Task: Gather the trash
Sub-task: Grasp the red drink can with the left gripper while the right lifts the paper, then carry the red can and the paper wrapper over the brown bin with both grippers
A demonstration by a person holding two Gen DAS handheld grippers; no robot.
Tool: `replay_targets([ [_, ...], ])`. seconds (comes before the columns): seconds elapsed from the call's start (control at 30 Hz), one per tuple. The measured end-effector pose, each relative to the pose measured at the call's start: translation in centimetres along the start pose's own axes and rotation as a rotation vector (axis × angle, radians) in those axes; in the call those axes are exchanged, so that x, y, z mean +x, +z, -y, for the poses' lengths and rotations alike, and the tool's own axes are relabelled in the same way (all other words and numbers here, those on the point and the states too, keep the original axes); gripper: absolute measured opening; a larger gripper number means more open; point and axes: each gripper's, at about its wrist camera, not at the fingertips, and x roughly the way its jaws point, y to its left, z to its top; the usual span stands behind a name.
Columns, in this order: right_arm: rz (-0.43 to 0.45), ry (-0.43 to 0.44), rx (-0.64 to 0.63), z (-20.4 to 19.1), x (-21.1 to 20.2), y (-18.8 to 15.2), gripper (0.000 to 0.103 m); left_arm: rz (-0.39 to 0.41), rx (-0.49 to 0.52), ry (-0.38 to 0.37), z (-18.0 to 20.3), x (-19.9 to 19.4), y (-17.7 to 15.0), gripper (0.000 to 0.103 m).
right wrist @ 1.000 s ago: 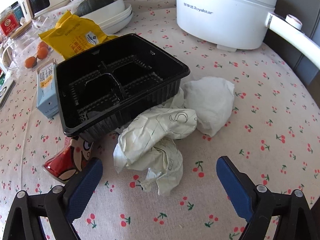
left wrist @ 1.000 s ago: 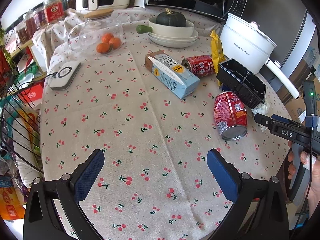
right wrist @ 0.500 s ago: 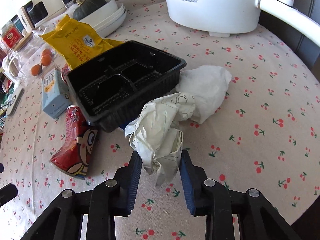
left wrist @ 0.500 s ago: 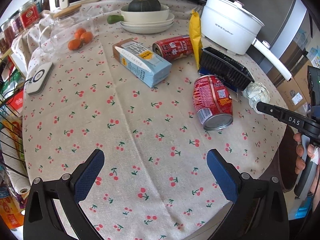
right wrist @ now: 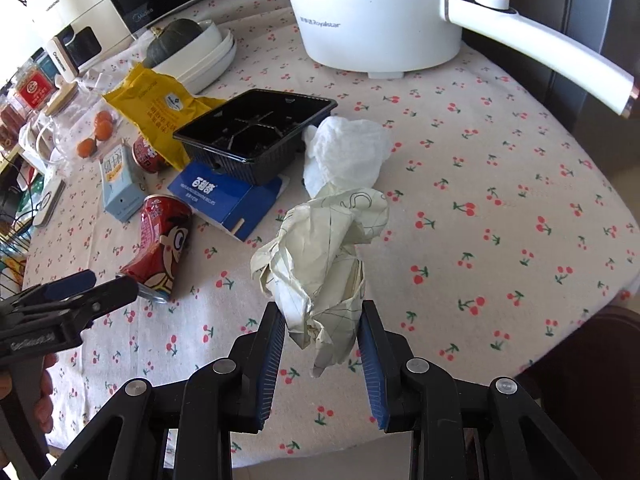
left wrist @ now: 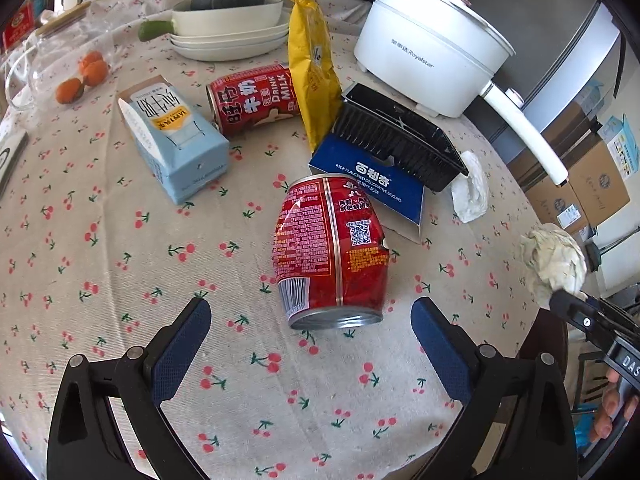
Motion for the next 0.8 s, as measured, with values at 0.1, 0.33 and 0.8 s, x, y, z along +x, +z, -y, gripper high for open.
replay_targets([
  [0.1,-0.001,-0.009,-0.004,0.9,-0.7,-0.4,0.034,-0.005,-0.024,-0.008,0.0,1.2,0.3,0.095],
  [0.33,-0.008,-0.037,0.031,3.6,-1.7,-1.3,0.034,-0.011,-0.05,-0.074,0.5,2.2,0.4,0.064],
  [0.8,-0.008,-0.047,0.066,5.1,-2.7,-1.8,0.034,-0.031,0.002,-0.103,1.1,0.6,-0.7,0.064],
])
